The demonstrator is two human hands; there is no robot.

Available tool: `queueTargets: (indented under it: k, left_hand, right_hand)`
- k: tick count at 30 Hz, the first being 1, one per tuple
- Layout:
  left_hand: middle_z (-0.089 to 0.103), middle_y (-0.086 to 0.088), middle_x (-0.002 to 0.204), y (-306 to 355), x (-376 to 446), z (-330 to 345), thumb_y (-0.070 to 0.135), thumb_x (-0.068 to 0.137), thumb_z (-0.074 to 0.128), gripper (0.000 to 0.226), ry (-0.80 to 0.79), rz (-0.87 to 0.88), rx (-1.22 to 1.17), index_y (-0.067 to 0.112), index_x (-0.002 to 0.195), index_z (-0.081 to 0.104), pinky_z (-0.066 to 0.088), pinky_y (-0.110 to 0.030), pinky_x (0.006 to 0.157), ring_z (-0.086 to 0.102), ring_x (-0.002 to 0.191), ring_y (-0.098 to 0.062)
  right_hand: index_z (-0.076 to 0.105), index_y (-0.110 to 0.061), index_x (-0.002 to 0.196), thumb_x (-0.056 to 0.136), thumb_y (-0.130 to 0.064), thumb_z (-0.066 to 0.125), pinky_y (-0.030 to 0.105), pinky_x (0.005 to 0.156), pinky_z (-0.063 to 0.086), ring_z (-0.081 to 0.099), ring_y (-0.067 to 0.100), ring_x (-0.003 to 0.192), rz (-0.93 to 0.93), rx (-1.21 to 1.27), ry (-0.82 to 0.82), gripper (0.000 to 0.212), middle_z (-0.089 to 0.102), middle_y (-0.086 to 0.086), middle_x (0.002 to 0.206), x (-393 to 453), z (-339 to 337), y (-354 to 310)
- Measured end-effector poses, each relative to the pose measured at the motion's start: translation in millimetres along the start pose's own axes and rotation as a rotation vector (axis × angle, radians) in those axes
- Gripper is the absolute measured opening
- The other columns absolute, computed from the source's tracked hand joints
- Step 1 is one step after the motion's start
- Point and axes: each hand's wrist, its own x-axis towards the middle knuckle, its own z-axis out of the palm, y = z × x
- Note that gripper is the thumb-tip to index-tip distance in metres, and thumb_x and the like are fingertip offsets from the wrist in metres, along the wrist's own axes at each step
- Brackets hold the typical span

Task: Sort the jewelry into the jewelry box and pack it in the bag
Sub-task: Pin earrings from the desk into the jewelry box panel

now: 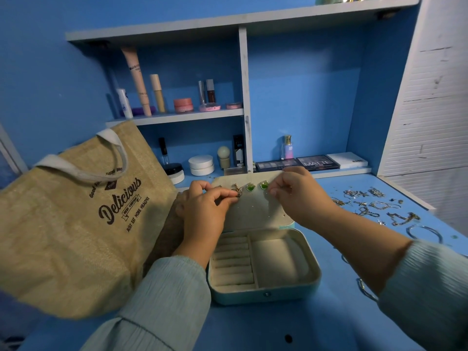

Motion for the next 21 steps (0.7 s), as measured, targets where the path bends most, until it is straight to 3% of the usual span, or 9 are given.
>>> queueTargets:
  k: [3,6,8,10,15,18,21]
  left_hand:
    - [0.033,0.010,0.103,2.2,-0.8,-1.2,0.034,0.078,0.069,0.017,-0.001,0.002,0.030,0.028,0.093,0.073,0.010,-0.015,0.077,0.030,0.102,-0.010]
    - [0.035,0.008,0.107,1.7,0.3,-1.5,0.035,0.076,0.072,0.013,-0.023,-0.033,0.015,0.029,0.088,0.072,0.024,-0.026,0.090,0.035,0.112,-0.020]
    - [0.039,0.003,0.114,2.7,0.8,-2.6,0.035,0.075,0.073,0.011,-0.041,-0.067,-0.015,0.029,0.084,0.070,0.030,-0.034,0.096,0.035,0.115,-0.021]
    - [0.041,0.002,0.118,4.8,1.5,-4.6,0.035,0.074,0.074,0.016,-0.058,-0.108,-0.048,0.029,0.083,0.063,0.030,-0.032,0.095,0.036,0.115,-0.019]
    - [0.054,-0.003,0.112,6.5,6.2,-5.7,0.025,0.073,0.077,0.055,-0.137,-0.195,-0.277,0.024,0.111,0.038,0.044,-0.025,0.076,0.051,0.101,-0.013]
    - [0.055,-0.007,0.120,7.3,5.3,-7.8,0.021,0.072,0.078,0.082,-0.192,-0.258,-0.390,0.024,0.136,0.026,0.047,-0.028,0.079,0.054,0.102,-0.017]
    - [0.054,-0.005,0.125,7.7,5.8,-11.0,0.024,0.073,0.077,0.079,-0.222,-0.266,-0.414,0.026,0.138,0.032,0.048,-0.030,0.083,0.052,0.105,-0.017]
  right_hand:
    - [0.063,-0.016,0.086,0.090,-0.010,0.054,0.023,0.093,0.033,0.042,0.016,0.116,0.002,0.001,-0.008,0.011,0.041,0.000,0.127,-2.3,-0.8,-0.1]
    - [0.063,-0.016,0.087,0.090,-0.011,0.054,0.026,0.101,0.032,0.039,0.017,0.122,0.004,0.005,-0.013,0.011,0.039,0.001,0.130,-5.0,-1.9,-1.4]
    - [0.064,-0.015,0.090,0.090,-0.012,0.053,0.024,0.101,0.030,0.038,0.016,0.123,0.001,-0.006,-0.016,0.011,0.039,0.001,0.131,-6.7,-2.9,-2.1]
    - [0.064,-0.015,0.092,0.091,-0.012,0.053,0.022,0.099,0.029,0.038,0.016,0.123,0.000,-0.017,-0.021,0.011,0.038,0.000,0.131,-8.3,-3.8,-2.4]
    - [0.065,-0.013,0.092,0.091,-0.012,0.054,0.020,0.095,0.028,0.040,0.016,0.120,-0.003,-0.019,-0.023,0.012,0.037,-0.005,0.119,-11.2,-5.4,-4.4]
    - [0.064,-0.017,0.086,0.089,-0.011,0.055,0.026,0.100,0.032,0.040,0.019,0.119,-0.015,-0.030,-0.006,0.011,0.037,-0.006,0.113,-12.3,-5.6,-5.2]
    - [0.062,-0.021,0.082,0.089,-0.011,0.055,0.028,0.101,0.032,0.039,0.021,0.118,-0.017,-0.048,0.009,0.014,0.040,-0.006,0.111,-13.6,-6.0,-7.4]
